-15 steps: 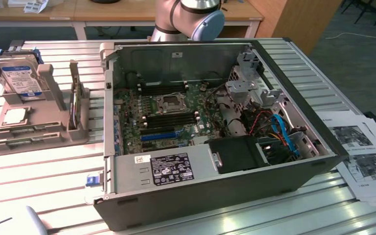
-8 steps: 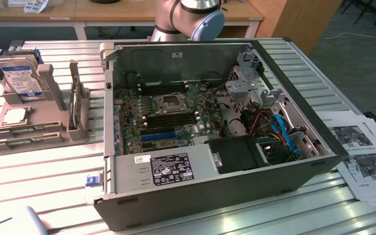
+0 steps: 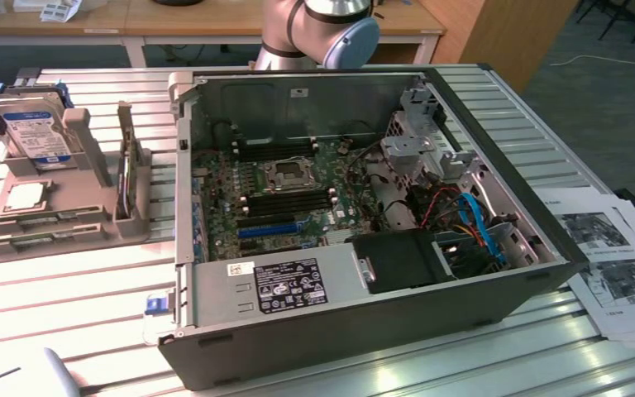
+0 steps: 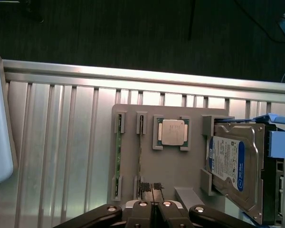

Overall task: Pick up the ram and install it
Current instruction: 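Pick up the ram and move it above insertion slot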

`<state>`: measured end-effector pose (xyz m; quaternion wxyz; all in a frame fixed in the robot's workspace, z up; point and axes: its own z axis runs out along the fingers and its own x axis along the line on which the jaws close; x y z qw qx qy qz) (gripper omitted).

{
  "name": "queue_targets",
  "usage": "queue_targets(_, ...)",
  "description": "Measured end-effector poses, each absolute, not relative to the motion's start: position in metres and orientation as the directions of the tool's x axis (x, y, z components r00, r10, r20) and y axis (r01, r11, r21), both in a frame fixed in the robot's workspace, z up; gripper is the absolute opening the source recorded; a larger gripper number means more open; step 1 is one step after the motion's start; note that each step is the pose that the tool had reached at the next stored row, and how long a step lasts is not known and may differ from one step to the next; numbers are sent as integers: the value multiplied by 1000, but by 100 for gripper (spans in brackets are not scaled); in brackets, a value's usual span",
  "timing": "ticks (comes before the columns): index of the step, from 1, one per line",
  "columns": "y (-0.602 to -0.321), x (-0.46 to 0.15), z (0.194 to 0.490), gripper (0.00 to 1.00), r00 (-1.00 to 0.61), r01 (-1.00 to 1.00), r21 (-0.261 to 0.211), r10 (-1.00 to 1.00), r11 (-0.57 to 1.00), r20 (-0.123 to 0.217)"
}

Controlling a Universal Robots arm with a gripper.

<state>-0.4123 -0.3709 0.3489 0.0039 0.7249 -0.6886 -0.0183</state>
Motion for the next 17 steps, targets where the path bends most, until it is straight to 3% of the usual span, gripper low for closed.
queue_targets(4, -371, -412, 349, 11, 51, -998, 31, -998, -52, -21)
queue_targets(5, -371, -412, 349, 17, 51, -998, 31, -998, -52, -21)
queue_targets(7, -371, -412, 349, 17, 51, -998, 31, -998, -52, -21)
queue_targets(8, -371, -412, 349, 24, 51, -998, 31, -998, -52, -21)
queue_targets(17, -371, -412, 349, 24, 51, -998, 31, -998, -52, -21)
